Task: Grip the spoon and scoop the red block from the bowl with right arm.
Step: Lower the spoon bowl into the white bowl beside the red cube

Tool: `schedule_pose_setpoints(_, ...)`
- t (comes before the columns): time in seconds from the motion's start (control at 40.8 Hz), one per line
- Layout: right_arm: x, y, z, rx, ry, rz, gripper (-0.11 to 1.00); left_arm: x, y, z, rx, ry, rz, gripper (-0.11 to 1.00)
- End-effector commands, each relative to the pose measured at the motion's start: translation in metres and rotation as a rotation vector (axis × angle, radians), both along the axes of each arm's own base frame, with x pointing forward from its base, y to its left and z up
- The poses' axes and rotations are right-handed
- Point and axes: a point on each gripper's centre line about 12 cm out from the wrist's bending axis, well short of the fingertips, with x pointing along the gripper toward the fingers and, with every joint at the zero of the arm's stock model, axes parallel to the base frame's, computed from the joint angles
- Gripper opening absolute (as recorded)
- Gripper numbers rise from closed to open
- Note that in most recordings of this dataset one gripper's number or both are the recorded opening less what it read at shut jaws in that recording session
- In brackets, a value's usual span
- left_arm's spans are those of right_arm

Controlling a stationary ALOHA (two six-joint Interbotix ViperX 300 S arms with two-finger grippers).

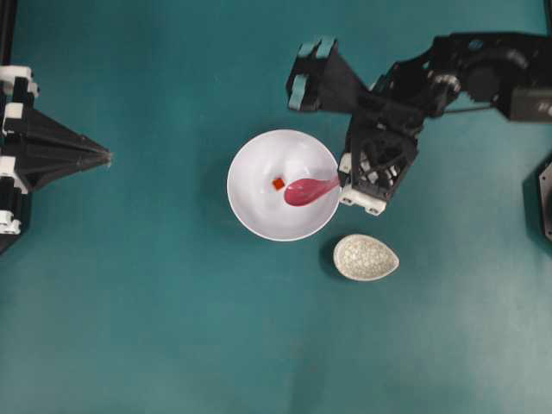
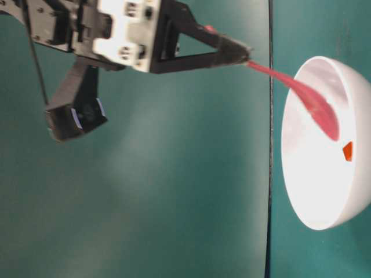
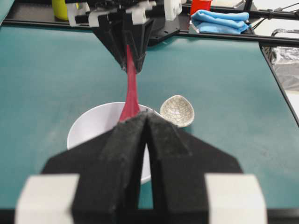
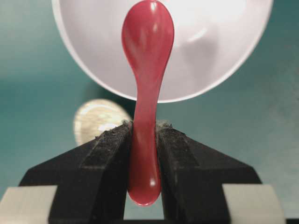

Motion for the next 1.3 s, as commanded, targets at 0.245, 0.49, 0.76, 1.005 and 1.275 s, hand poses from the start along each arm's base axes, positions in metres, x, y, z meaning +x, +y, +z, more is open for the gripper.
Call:
schedule_pose_setpoints(0.245,0.008,-0.01,-0.002,-0.094,-0.02,0.01,0.24,-0.002,0.0,0.014,0.003,-0.02,0.0,0.0)
schedule_pose_setpoints(0.49,0.011,-0.01,-0.012,-0.095,0.001,0.018,0.24,-0.007,0.0,0.017,0.005,-0.02,-0.001,0.0)
schedule_pose_setpoints(0.76,0.017,-0.007,-0.015,-0.103,-0.025,0.022,0.24,-0.007,0.0,0.016,0.003,-0.012,0.001,0.0)
schedule_pose_setpoints(1.005,0.019,0.001,-0.018,-0.102,-0.023,0.043,0.24,-0.007,0.0,0.017,0.005,-0.014,-0.001,0.0)
schedule_pose_setpoints(1.275,0.026,0.002,-0.017,-0.111,-0.071,0.032,0.24,-0.007,0.0,0.016,0.003,-0.012,-0.001,0.0)
